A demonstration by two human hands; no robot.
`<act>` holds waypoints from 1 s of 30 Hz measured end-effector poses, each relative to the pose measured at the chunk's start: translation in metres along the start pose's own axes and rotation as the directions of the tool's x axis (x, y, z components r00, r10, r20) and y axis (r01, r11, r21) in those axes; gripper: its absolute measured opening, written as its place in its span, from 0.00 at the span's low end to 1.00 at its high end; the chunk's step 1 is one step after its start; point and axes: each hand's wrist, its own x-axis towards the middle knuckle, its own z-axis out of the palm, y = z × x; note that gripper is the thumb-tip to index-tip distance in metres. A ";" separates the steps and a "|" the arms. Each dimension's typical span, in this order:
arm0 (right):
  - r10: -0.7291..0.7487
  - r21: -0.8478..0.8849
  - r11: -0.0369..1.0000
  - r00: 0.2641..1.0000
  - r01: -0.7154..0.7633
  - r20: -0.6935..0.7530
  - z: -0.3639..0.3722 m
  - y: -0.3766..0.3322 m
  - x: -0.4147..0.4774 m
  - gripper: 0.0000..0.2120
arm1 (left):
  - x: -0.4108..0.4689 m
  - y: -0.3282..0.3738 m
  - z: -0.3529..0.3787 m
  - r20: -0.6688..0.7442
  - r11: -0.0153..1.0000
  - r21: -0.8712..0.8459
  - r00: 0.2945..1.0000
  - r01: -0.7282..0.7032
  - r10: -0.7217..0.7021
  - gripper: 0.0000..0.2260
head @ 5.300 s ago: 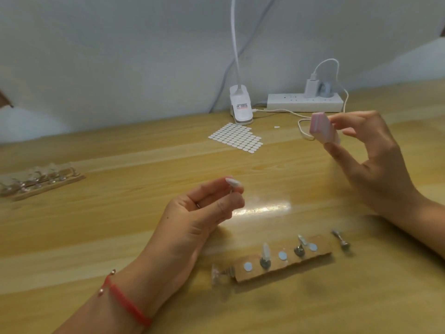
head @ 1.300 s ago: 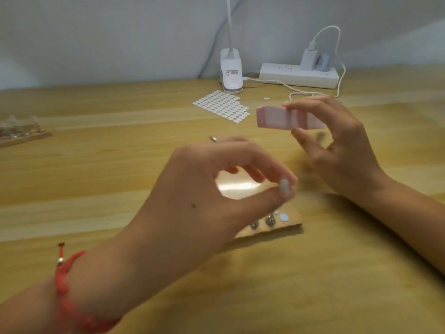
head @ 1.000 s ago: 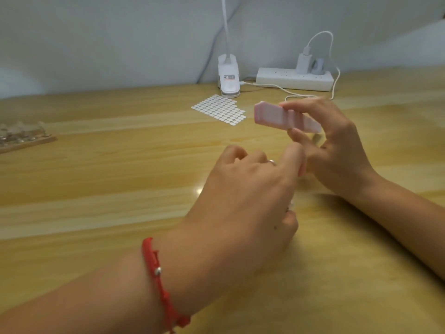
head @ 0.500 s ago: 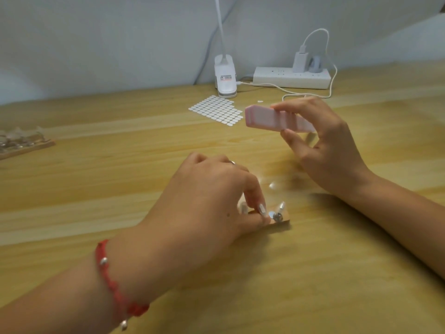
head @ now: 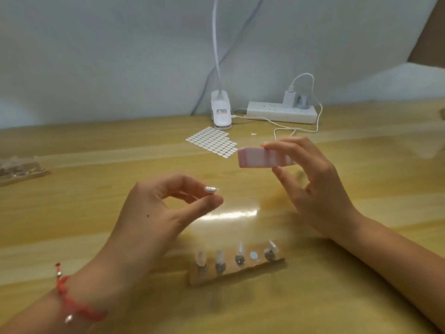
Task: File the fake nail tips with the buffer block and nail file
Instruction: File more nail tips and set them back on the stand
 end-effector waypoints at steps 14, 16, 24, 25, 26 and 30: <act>-0.168 0.090 0.984 0.976 0.156 0.141 0.011 -0.048 -0.013 0.23 | -0.007 -0.027 0.001 -0.023 0.968 -0.033 0.969 -0.248 0.247 0.06; -0.173 0.052 0.985 0.972 0.167 0.160 0.011 -0.046 -0.011 0.25 | -0.007 -0.028 0.002 -0.012 0.958 0.032 0.959 -0.284 0.284 0.06; -0.192 0.003 0.981 0.965 0.194 0.178 0.012 -0.052 -0.009 0.25 | -0.008 -0.029 0.003 -0.073 0.946 0.054 0.944 -0.319 0.323 0.12; -0.143 -0.003 0.989 0.979 0.145 0.148 0.010 -0.049 -0.006 0.24 | -0.008 -0.029 0.003 -0.085 0.947 0.052 0.943 -0.318 0.321 0.09; -0.111 0.006 0.994 0.985 0.112 0.132 0.010 -0.050 -0.006 0.24 | -0.009 -0.028 0.003 -0.095 0.950 0.045 0.946 -0.308 0.311 0.08; -0.236 0.029 0.972 0.948 0.235 0.214 0.018 -0.061 -0.014 0.26 | -0.011 -0.029 0.002 -0.083 0.950 0.017 0.946 -0.313 0.313 0.15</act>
